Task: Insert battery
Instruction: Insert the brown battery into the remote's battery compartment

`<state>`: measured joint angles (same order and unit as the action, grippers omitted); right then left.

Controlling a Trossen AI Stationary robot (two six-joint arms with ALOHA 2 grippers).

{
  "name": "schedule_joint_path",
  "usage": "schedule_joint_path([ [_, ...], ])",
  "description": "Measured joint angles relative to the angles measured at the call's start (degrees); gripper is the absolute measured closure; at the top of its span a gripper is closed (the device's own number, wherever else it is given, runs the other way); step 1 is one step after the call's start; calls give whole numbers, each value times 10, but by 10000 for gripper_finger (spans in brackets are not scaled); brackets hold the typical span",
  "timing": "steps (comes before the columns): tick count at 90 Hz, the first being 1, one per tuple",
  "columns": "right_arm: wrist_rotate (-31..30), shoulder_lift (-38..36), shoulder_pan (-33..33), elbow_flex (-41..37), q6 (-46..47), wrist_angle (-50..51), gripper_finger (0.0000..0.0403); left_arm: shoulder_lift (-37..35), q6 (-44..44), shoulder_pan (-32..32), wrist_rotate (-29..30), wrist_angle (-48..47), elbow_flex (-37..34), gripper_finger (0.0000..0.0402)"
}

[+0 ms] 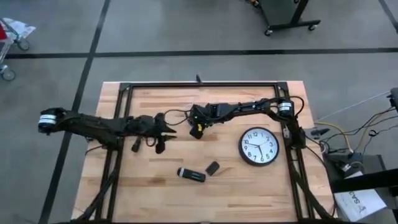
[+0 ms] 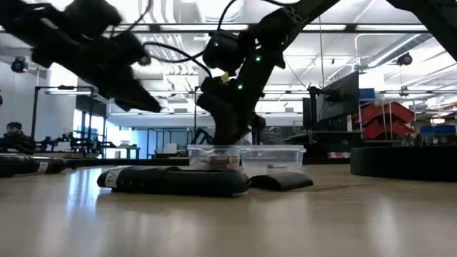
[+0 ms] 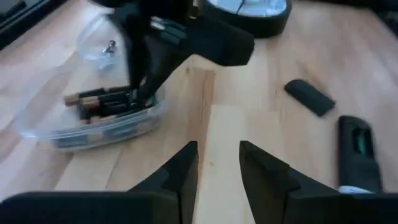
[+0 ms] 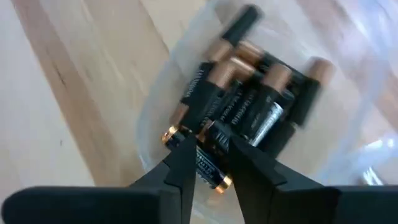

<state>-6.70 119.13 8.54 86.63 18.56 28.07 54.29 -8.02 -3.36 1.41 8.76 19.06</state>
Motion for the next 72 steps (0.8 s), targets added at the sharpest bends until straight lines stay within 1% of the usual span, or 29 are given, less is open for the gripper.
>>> schedule_joint_path([
  [5, 1, 0, -11, 0, 6, 20, 340, -21, -6, 0, 0, 23, -13, 303],
  [11, -1, -1, -23, -1, 15, 46, 345, -45, -13, 1, -3, 19, -29, 303],
  [22, -15, -3, -41, -1, 24, 76, 349, -66, -15, 2, -4, 26, -35, 303],
  [29, -19, -6, -48, -3, 26, 84, 348, -67, -11, 2, -5, 28, -32, 303],
  [43, -23, -14, -53, -4, 29, 108, 330, -64, 4, 2, -5, 32, -28, 303],
  [72, -19, -23, -53, -8, 21, 168, 284, -53, 6, 2, -5, 28, -29, 303],
])
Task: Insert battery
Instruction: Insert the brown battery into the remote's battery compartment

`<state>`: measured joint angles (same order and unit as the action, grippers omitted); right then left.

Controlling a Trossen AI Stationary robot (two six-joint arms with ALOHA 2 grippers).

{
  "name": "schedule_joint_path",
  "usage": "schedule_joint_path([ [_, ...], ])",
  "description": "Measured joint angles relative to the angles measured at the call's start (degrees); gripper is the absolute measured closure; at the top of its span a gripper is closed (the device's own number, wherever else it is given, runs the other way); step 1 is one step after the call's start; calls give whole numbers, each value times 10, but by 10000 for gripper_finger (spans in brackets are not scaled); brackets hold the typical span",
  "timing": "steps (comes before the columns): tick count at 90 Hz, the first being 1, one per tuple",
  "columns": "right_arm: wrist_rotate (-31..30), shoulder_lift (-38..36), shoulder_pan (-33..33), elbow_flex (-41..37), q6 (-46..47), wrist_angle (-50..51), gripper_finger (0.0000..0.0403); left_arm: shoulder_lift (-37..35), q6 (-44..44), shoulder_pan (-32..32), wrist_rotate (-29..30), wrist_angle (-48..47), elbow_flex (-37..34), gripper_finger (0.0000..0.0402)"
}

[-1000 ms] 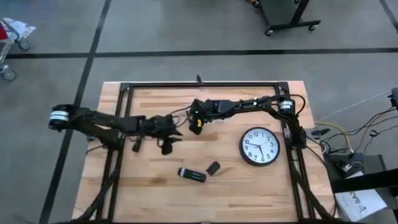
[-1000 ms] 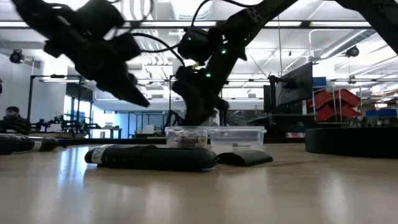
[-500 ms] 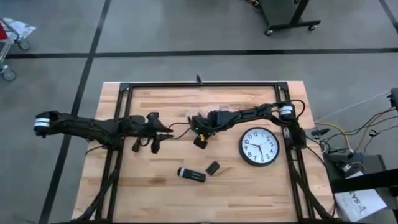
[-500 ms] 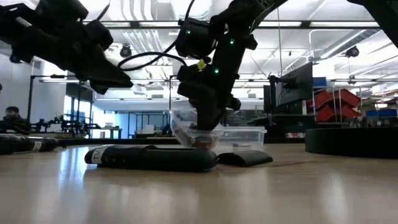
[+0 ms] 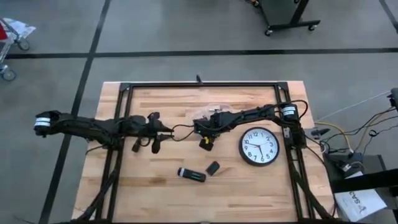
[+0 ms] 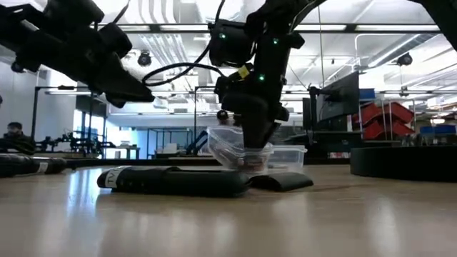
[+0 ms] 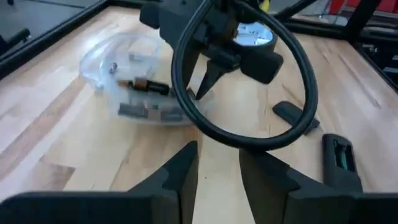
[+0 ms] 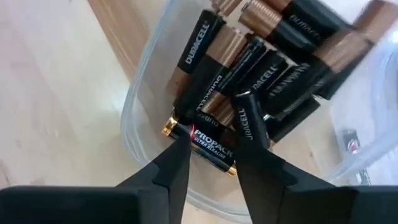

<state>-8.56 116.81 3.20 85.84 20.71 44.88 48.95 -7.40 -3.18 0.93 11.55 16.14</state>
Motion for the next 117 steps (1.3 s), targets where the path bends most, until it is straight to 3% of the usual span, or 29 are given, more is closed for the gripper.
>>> schedule_joint_path([
  [30, 27, -52, 0, -8, -34, 28, 248, 3, 9, 0, 1, 0, 0, 303],
  [42, 23, -59, 9, -23, 3, 0, 242, 2, 23, 0, 16, -1, 0, 303],
  [55, 21, -50, 16, -37, 39, -59, 249, 2, 41, -1, 35, 0, 0, 303],
  [72, 26, -28, 14, -39, 12, -48, 263, 3, 44, -1, 37, -3, 0, 303],
  [90, 12, -29, 23, -39, 86, -49, 279, 6, 54, -1, 37, -9, 0, 303],
  [117, 145, -33, 7, -41, -46, -34, 299, 7, 71, -1, 44, -12, 0, 303],
])
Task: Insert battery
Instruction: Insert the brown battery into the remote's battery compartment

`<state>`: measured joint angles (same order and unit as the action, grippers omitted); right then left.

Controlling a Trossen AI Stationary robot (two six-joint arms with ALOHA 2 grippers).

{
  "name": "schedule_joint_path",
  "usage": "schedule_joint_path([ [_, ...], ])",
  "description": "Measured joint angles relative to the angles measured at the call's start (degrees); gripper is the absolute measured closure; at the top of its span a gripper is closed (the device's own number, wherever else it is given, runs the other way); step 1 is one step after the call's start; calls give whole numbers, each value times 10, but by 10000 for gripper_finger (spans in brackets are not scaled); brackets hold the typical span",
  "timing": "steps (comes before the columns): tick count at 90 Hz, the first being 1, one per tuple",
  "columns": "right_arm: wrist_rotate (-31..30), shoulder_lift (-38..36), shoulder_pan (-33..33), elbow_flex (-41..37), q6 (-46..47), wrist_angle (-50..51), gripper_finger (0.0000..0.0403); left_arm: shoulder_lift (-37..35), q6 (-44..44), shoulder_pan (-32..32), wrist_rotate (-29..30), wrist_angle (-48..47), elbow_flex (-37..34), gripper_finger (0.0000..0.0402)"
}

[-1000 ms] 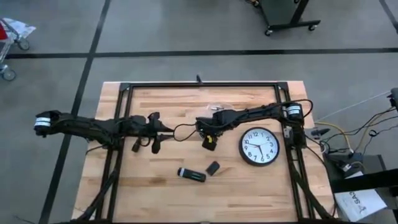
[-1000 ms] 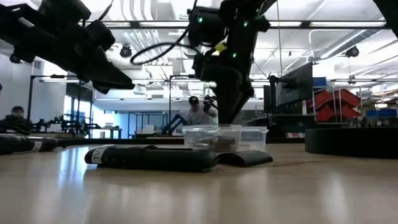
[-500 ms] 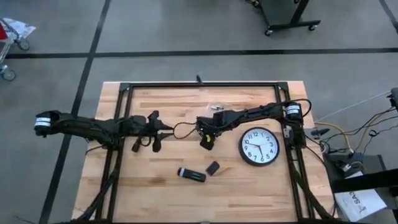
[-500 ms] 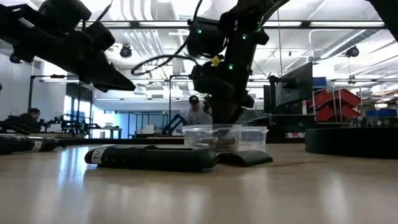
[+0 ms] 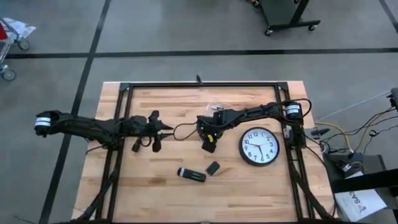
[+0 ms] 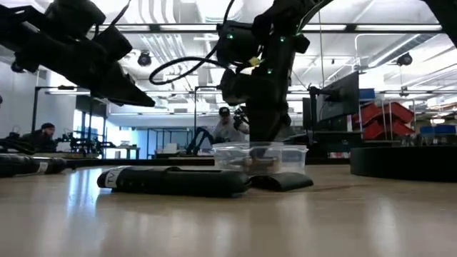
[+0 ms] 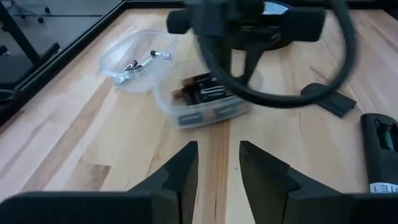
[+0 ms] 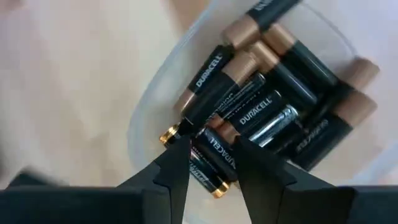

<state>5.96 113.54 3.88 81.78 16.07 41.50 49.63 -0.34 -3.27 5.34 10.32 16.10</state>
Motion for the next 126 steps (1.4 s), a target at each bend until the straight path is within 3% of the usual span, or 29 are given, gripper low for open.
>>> schedule_joint_path([
  [17, -8, -5, -11, 0, -55, 84, 295, 0, -1, 0, 0, -4, 0, 303],
  [34, -116, -5, -10, -9, -67, 195, 275, 0, -1, 0, 0, -6, 0, 303],
  [77, -169, -23, 5, -20, -51, 167, 238, 0, -4, 0, 1, -7, 0, 303],
  [100, -245, -57, -4, -34, -10, 142, 251, 0, -4, 0, 1, -7, 0, 303],
  [126, -264, -56, -4, -117, 0, 39, 267, 0, -4, 0, 1, -11, -3, 303],
])
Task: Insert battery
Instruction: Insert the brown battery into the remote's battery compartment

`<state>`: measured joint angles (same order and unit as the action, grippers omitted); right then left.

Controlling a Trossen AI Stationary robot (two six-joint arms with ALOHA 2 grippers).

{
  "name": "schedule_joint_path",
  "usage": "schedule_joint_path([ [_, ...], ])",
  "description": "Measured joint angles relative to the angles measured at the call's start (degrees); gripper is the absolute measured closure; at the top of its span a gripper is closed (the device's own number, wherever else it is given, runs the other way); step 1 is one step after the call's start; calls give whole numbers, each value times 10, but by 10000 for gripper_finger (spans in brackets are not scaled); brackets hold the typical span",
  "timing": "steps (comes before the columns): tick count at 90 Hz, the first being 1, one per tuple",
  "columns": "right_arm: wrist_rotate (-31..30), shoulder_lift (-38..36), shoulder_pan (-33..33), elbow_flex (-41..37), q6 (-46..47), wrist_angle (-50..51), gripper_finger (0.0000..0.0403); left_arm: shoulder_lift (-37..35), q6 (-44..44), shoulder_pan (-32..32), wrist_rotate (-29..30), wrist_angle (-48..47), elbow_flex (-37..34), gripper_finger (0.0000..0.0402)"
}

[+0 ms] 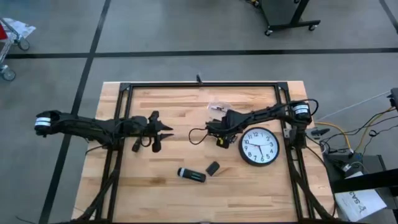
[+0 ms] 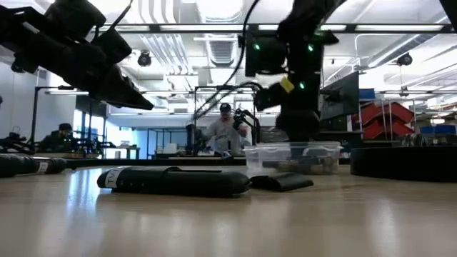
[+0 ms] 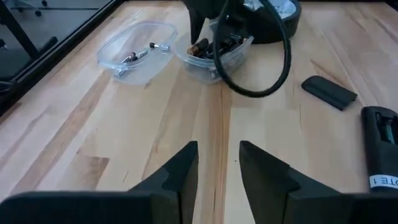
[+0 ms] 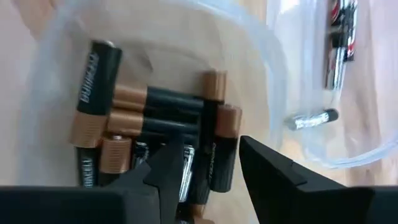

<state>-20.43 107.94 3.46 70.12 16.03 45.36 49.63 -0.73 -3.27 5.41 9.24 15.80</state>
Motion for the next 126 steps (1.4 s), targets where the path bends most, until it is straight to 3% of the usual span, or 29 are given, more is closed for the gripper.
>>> schedule_joint_path([
  [18, -9, -1, 0, -47, 4, -75, 268, 0, 0, 0, 0, 1, -2, 303],
  [31, 45, -1, -1, -42, -21, -132, 261, 0, 0, 0, 0, 1, -2, 303],
  [63, 104, 1, -1, -5, -82, -151, 307, 0, 0, 0, 0, 1, -2, 303],
  [90, 101, 28, -1, -7, -104, -190, 346, 0, 0, 0, 0, 1, -2, 303],
  [126, 105, 38, -1, -7, -121, -188, 345, 0, 0, 0, 0, 1, -2, 303],
])
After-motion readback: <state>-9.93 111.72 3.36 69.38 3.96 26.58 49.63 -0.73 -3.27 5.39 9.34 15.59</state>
